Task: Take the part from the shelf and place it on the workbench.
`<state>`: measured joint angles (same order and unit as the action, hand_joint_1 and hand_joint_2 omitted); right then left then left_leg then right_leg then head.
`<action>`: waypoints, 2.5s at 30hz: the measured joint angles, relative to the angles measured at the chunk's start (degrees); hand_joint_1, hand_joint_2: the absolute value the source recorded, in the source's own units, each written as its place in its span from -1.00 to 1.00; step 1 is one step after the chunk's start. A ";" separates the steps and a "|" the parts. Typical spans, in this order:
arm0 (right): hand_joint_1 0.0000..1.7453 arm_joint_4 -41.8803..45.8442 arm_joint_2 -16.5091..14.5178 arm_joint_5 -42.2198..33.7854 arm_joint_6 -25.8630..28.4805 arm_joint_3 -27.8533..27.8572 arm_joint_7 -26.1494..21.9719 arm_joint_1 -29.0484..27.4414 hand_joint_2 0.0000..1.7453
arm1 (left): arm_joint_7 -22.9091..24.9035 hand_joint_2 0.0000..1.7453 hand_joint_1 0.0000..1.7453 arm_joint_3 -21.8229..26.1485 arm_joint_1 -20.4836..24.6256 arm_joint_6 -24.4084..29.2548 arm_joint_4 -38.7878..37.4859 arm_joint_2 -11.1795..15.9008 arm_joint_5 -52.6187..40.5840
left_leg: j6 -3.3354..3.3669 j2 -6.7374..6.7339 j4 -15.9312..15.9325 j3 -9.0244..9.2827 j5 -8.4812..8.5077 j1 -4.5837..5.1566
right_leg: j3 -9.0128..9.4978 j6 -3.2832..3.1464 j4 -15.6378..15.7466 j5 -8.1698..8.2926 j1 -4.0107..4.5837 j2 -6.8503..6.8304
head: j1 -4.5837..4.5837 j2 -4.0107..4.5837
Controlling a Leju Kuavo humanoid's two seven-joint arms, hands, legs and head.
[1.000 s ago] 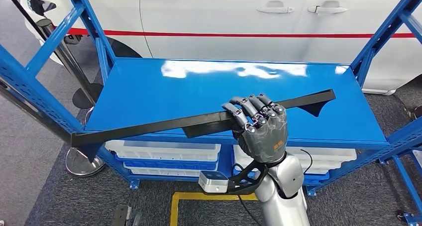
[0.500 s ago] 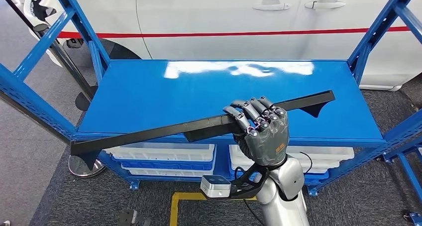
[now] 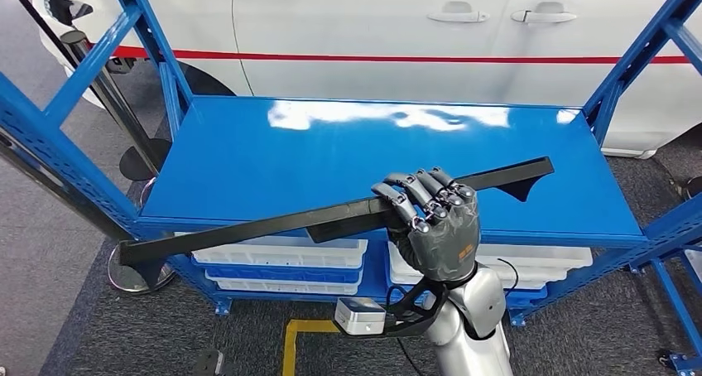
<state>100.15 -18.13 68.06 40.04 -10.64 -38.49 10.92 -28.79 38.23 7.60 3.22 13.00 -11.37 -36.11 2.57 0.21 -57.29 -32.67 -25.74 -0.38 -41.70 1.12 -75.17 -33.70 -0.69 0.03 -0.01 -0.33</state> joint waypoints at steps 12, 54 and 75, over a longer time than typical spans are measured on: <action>1.00 0.12 -0.08 -0.20 0.00 -0.11 0.04 -0.17 1.00 | 0.59 1.00 -1.00 0.07 0.44 -0.04 -0.02 -0.15 -0.15 | -2.82 0.10 -9.06 -3.75 -5.59 -0.08 | 7.57 -2.18 15.89 7.07 -0.19 -0.11 | -0.04 0.00; 1.00 1.92 -0.02 0.83 0.00 -0.32 0.89 -0.33 1.00 | 3.90 1.00 -1.00 0.98 2.08 0.92 -0.01 -0.18 -0.60 | -1.39 -0.04 1.25 5.58 -3.61 0.38 | 4.15 -1.07 16.37 11.79 0.15 -0.75 | -0.10 0.00; 1.00 1.97 -0.01 1.17 -0.02 -0.33 0.76 -0.47 1.00 | 4.03 1.00 -1.00 0.98 1.83 0.95 -0.04 -0.39 -1.23 | -4.00 -0.55 -14.90 -8.70 -7.63 -0.39 | 7.32 -2.92 15.57 7.21 -0.18 -0.45 | -0.13 0.00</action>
<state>102.12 -18.14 69.24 40.02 -10.97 -37.73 10.46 -24.76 39.21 9.44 4.17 12.96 -11.76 -37.34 -1.43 -0.34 -72.19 -41.37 -33.38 -0.78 -34.39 -1.80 -59.60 -26.49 -0.87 -0.43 -0.13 -0.33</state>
